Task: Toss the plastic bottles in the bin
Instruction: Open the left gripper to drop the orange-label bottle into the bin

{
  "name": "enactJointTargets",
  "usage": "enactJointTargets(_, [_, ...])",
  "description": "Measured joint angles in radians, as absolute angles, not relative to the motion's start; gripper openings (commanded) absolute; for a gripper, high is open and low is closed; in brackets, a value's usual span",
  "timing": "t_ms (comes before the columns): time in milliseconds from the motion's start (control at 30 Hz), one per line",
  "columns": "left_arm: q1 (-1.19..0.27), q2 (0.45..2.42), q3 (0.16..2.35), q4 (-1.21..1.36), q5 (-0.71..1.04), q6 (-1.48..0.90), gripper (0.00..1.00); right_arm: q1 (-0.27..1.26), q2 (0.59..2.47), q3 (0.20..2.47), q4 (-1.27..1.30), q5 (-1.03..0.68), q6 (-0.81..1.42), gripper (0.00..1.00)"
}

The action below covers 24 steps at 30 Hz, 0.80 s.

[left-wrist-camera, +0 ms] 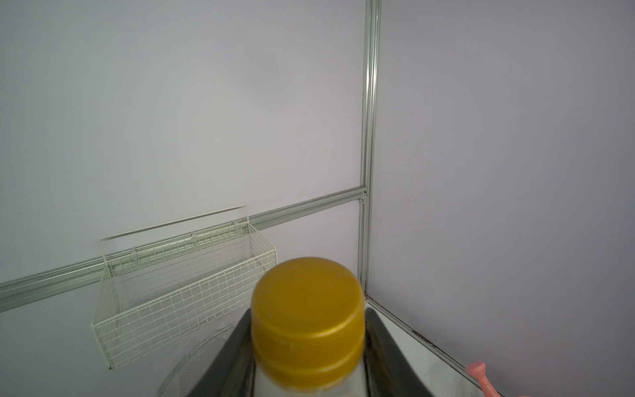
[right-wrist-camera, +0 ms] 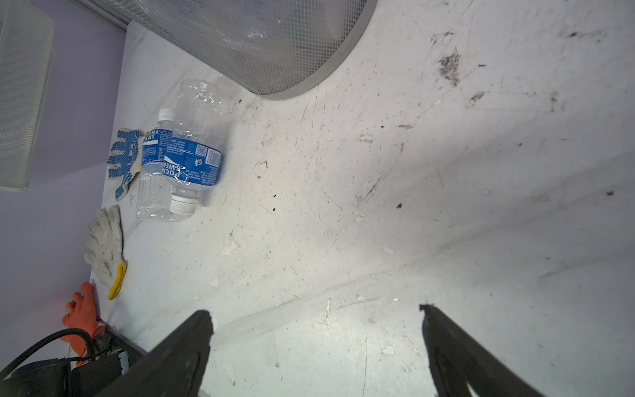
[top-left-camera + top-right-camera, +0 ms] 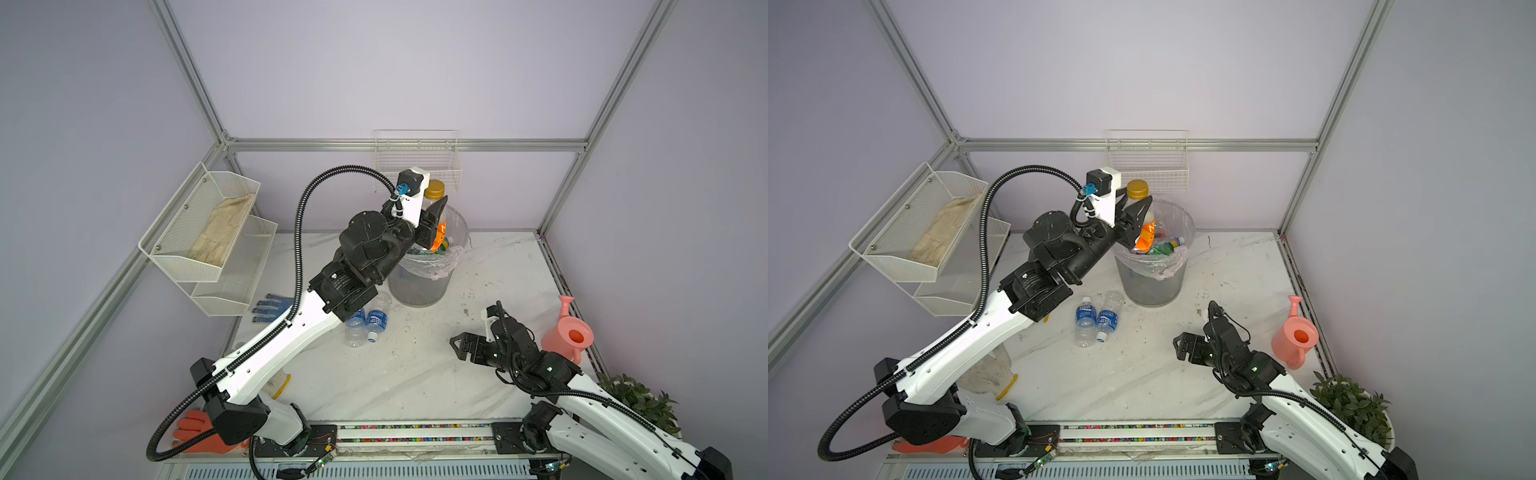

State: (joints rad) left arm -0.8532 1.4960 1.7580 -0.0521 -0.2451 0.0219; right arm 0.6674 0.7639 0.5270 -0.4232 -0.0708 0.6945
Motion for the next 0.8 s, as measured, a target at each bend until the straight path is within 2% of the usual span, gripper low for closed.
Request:
enactJointTargets(300, [-0.791, 1.686, 1.932, -0.116, -0.216, 0.011, 0.33, 0.667, 0.764, 0.527, -0.423, -0.071, 0.694, 0.97])
enactJointTargets(333, [-0.781, 1.715, 1.967, -0.147, -0.215, 0.003, 0.39, 0.667, 0.764, 0.527, -0.423, -0.072, 0.694, 0.97])
enactJointTargets(400, [-0.758, 1.786, 2.070, -0.228, -0.216, -0.015, 0.85, 0.667, 0.764, 0.528, -0.424, -0.072, 0.694, 0.97])
enactJointTargets(433, [-0.745, 1.837, 2.158, -0.299, -0.218, -0.028, 1.00, 0.667, 0.763, 0.529, -0.425, -0.072, 0.694, 0.97])
enactJointTargets(567, [-0.715, 1.981, 2.421, -0.515, -0.231, -0.057, 1.00, 0.667, 0.751, 0.537, -0.435, -0.071, 0.691, 0.97])
enactJointTargets(700, [-0.722, 1.939, 2.397, -0.609, -0.252, -0.065, 1.00, 0.667, 0.744, 0.542, -0.436, -0.071, 0.690, 0.97])
enactJointTargets(800, [-0.730, 1.825, 2.292, -0.608, -0.256, -0.068, 1.00, 0.667, 0.748, 0.542, -0.435, -0.072, 0.691, 0.97])
